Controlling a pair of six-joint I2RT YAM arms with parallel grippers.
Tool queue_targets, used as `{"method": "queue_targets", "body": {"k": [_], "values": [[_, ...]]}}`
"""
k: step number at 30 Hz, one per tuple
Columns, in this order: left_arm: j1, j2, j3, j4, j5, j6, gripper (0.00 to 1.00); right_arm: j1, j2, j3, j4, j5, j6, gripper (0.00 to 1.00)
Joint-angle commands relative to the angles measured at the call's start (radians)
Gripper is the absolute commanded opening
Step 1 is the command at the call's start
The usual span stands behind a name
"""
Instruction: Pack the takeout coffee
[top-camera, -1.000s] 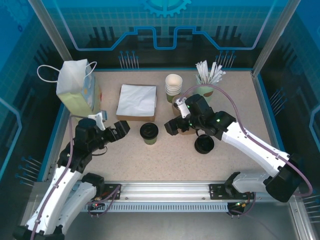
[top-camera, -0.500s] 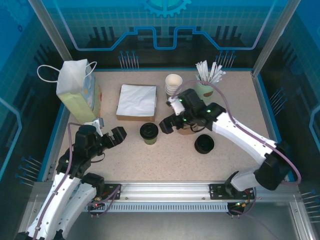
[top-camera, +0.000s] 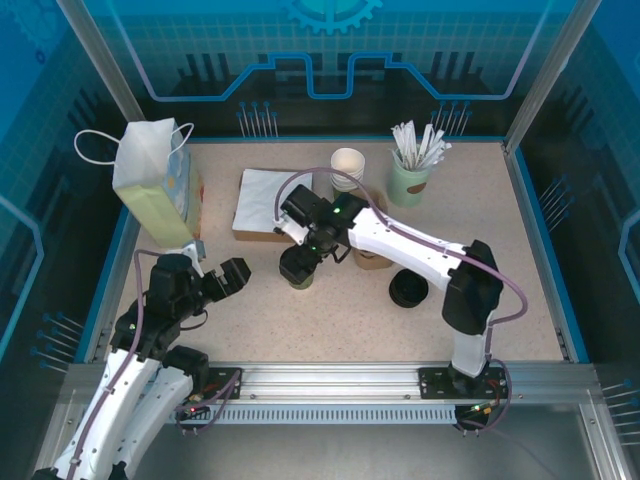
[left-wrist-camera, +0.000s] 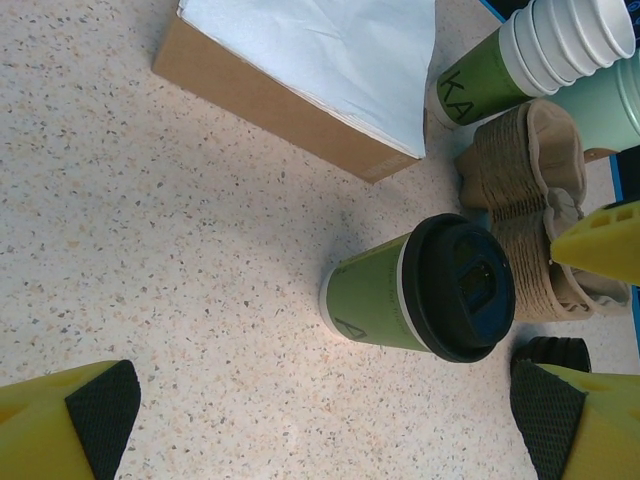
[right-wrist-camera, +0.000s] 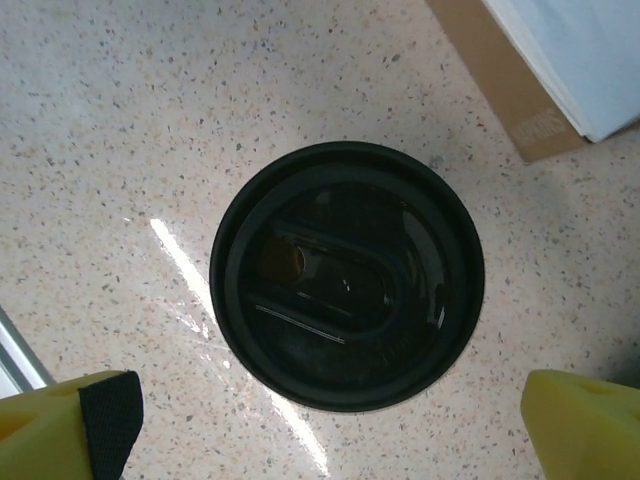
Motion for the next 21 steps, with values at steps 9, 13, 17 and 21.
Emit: {"method": "queue_targets", "body": {"k": [9, 13, 17, 21], "values": [[0.007, -0.024, -0.036, -0.012, -0.019, 0.014, 0.99, 0.024, 0.156, 0.188, -0.164, -0.001, -0.073, 1.0], [0.007, -0.024, -0.038, -0.007, -0.017, 0.013, 0.99, 0.028, 0.187, 0.214, -0.178, -0.006, -0.083, 1.0], [0.008, -0.024, -0.038, -0.007, -0.017, 0.013, 0.99, 0.03, 0.206, 0.226, -0.185, 0.016, -0.09, 1.0], [0.008, -0.024, -0.041, -0.005, -0.016, 0.014, 0.99, 0.033, 0.215, 0.233, -0.188, 0.031, -0.097, 1.0]]}}
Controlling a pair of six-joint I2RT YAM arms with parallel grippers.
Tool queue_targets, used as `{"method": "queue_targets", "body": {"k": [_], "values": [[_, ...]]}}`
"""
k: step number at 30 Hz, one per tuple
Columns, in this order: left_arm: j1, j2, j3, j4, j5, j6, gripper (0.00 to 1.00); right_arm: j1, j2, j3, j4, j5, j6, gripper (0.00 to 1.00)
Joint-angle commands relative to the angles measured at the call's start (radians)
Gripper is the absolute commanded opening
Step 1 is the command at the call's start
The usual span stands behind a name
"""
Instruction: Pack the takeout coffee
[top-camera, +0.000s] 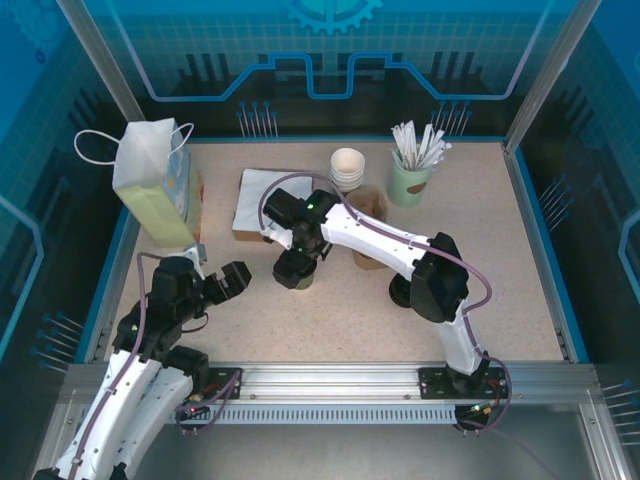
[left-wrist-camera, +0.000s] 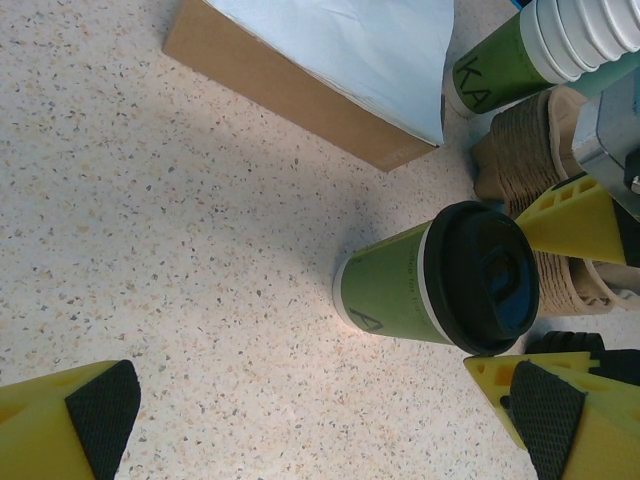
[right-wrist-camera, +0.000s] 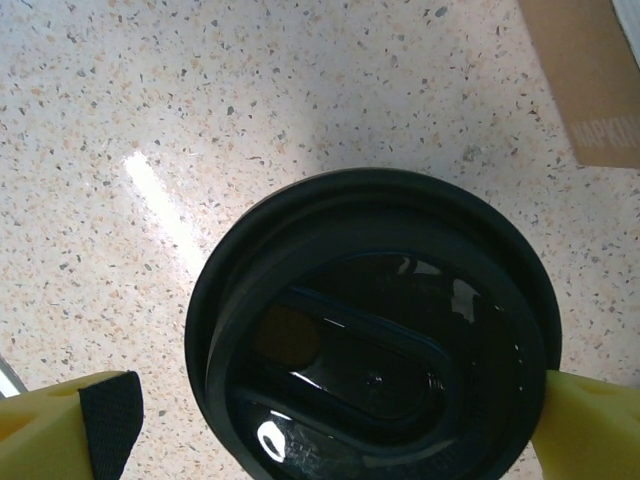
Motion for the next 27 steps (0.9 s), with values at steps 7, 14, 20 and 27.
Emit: {"method": "queue_targets", "body": {"k": [7, 14, 20, 27], "values": [[0.007, -0.011, -0.016, 0.005, -0.014, 0.011, 0.99, 0.021, 0.034, 0.046, -0.049, 0.039, -0.038, 1.0], [0.007, -0.01, -0.019, 0.008, -0.01, 0.011, 0.99, 0.032, 0.027, 0.06, -0.056, 0.072, -0.052, 1.0], [0.007, -0.011, -0.025, 0.012, -0.009, 0.006, 0.99, 0.034, 0.013, 0.058, -0.057, 0.079, -0.053, 1.0], [0.007, -0.011, -0.027, 0.011, -0.005, 0.005, 0.99, 0.034, 0.034, 0.05, -0.057, 0.09, -0.053, 1.0]]}}
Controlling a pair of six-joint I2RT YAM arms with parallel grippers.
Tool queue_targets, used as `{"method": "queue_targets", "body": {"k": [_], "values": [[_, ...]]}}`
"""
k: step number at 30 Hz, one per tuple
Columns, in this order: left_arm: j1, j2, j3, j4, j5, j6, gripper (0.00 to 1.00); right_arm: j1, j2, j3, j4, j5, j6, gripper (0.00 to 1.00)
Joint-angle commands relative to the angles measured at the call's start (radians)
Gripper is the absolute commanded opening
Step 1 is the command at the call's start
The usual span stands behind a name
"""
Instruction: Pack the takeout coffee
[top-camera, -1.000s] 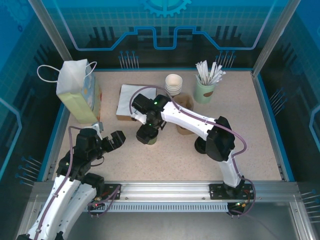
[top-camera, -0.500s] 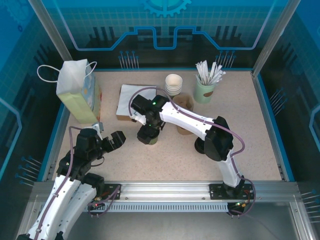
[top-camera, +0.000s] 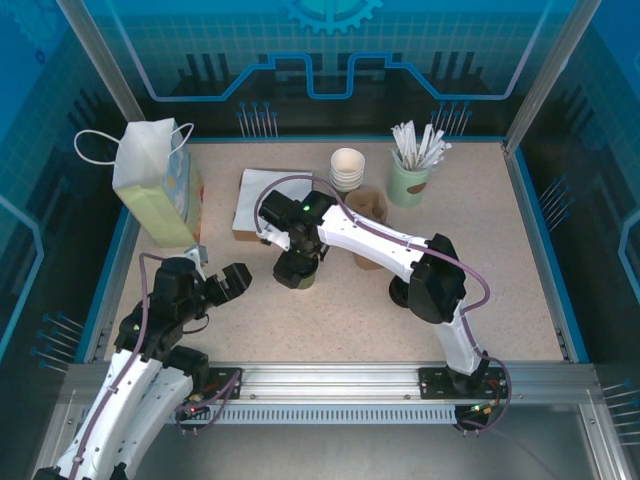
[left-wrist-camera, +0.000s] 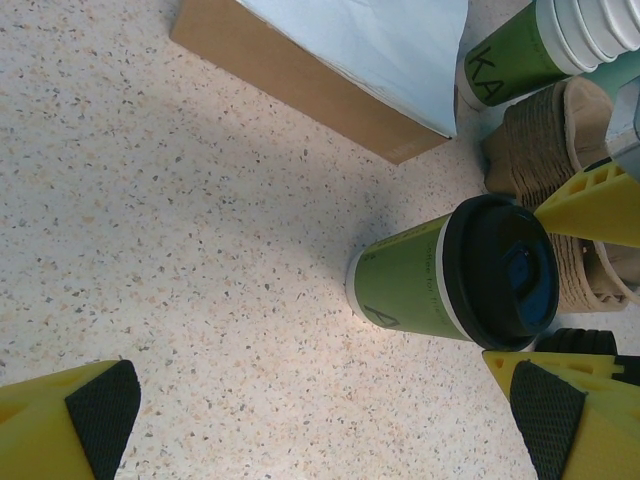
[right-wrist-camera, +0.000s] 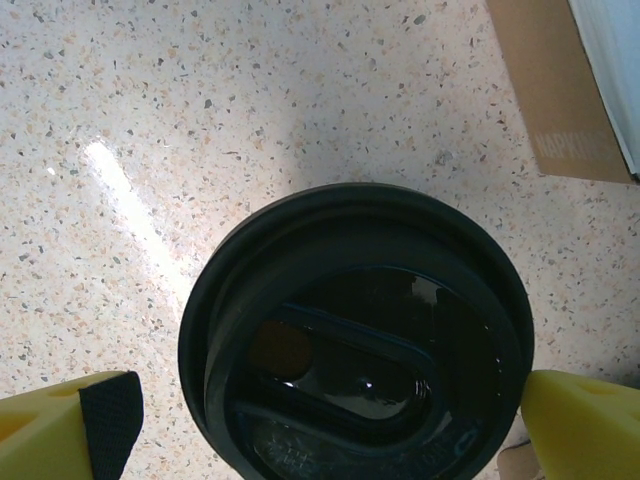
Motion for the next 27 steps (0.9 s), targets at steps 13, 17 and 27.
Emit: {"method": "queue_targets", "body": {"k": [13, 17, 27], "values": [[0.007, -0.011, -0.016, 0.016, -0.004, 0.0, 0.99, 0.013, 0.054, 0.005, -0.03, 0.007, -0.009, 1.0], [0.007, -0.009, -0.017, 0.019, -0.003, -0.001, 0.99, 0.013, 0.036, -0.006, -0.024, -0.002, -0.007, 1.0], [0.007, -0.008, -0.022, 0.032, 0.0, -0.007, 0.99, 0.011, 0.002, 0.022, -0.025, 0.046, -0.015, 1.0]]}}
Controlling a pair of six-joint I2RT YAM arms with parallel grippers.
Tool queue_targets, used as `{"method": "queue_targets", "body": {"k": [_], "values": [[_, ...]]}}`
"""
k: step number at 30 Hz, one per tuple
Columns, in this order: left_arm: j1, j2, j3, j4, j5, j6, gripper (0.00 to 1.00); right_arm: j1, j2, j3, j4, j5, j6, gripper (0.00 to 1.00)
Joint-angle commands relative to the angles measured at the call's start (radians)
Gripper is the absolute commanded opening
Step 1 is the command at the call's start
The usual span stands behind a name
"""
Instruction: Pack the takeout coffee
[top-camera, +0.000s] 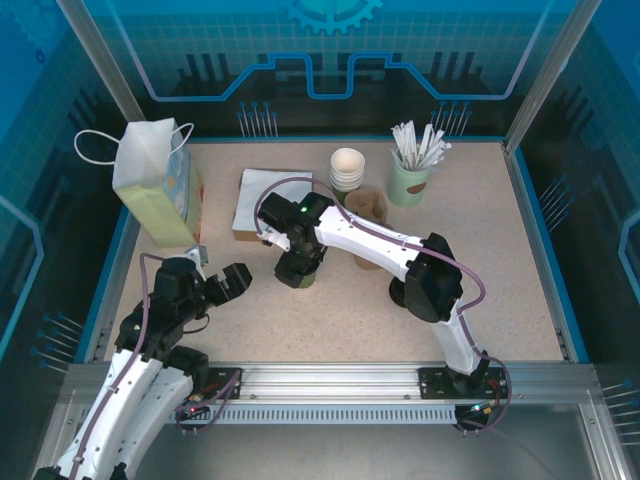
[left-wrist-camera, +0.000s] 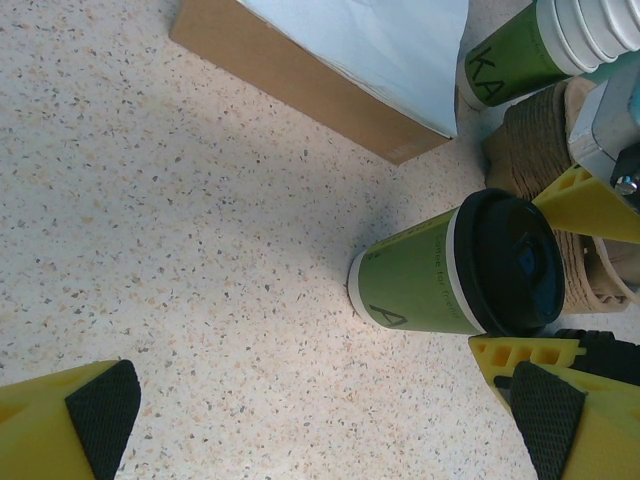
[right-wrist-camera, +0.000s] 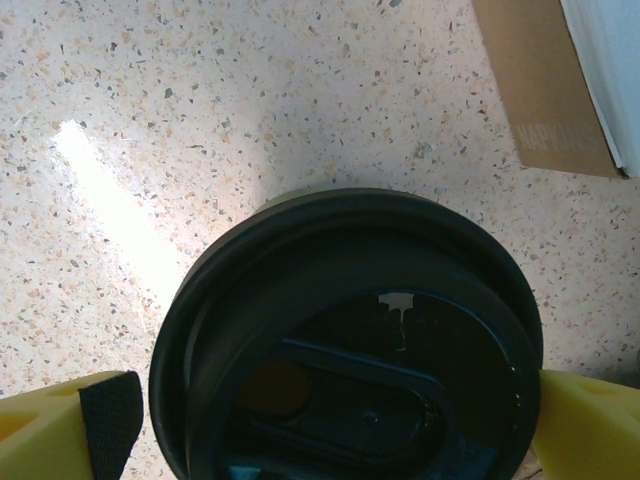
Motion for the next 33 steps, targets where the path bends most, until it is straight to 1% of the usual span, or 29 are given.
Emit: {"method": "queue_targets", "body": {"k": [1, 8, 18, 26, 33], "values": [[0.007, -0.008, -0.016, 0.025, 0.001, -0.005, 0.99, 0.012, -0.019, 0.021, -0.026, 0.0, -0.012, 1.0], [0.007, -0.006, -0.015, 0.029, 0.0, -0.004, 0.99, 0.013, -0.034, 0.021, -0.011, -0.024, -0.005, 1.0], [0.007, -0.003, -0.015, 0.036, 0.001, -0.003, 0.99, 0.008, -0.047, 0.023, -0.014, -0.02, -0.006, 1.0], [0.007, 0.009, -0.008, 0.041, 0.002, -0.001, 0.99, 0.0, -0.021, 0.017, -0.017, -0.036, -0.002, 1.0], [0.007, 0.013, -0.009, 0.043, 0.004, 0.001, 0.99, -0.01, -0.009, 0.017, -0.017, -0.018, -0.006, 1.0]]}}
